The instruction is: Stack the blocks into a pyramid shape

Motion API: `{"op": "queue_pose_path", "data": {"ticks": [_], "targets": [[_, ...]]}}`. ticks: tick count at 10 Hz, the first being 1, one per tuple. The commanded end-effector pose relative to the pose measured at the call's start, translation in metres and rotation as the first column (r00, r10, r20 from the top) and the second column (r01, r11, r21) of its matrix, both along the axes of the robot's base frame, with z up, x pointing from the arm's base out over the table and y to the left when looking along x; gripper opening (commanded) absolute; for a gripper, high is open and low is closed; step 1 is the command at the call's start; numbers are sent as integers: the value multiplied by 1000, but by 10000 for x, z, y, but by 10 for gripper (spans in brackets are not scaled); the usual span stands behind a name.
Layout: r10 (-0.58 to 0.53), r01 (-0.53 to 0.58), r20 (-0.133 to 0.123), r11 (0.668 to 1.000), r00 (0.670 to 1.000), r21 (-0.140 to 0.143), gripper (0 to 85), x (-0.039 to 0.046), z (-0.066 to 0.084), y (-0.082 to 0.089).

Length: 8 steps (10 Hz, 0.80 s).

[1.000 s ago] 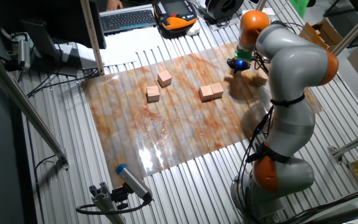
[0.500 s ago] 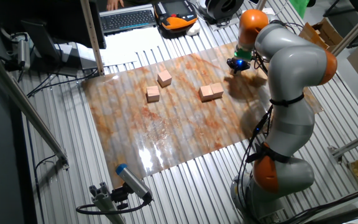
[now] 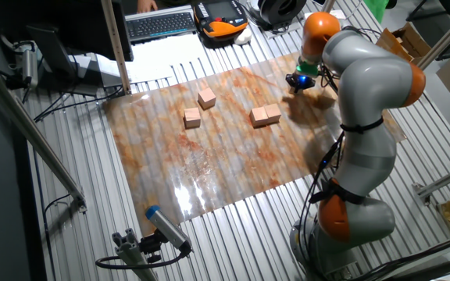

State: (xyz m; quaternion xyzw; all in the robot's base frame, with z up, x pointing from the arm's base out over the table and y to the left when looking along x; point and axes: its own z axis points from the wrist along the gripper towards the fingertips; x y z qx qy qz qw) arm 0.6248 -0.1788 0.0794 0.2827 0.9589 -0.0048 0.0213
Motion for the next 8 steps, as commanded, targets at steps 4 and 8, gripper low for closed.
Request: {"op": "queue_pose_path", "data": {"ticks": [4,8], "targets": [[45,-45,10,998,999,44,0,-1,0,-5],[50,-51,9,998,999,30,0,-1,0,-5]]}}
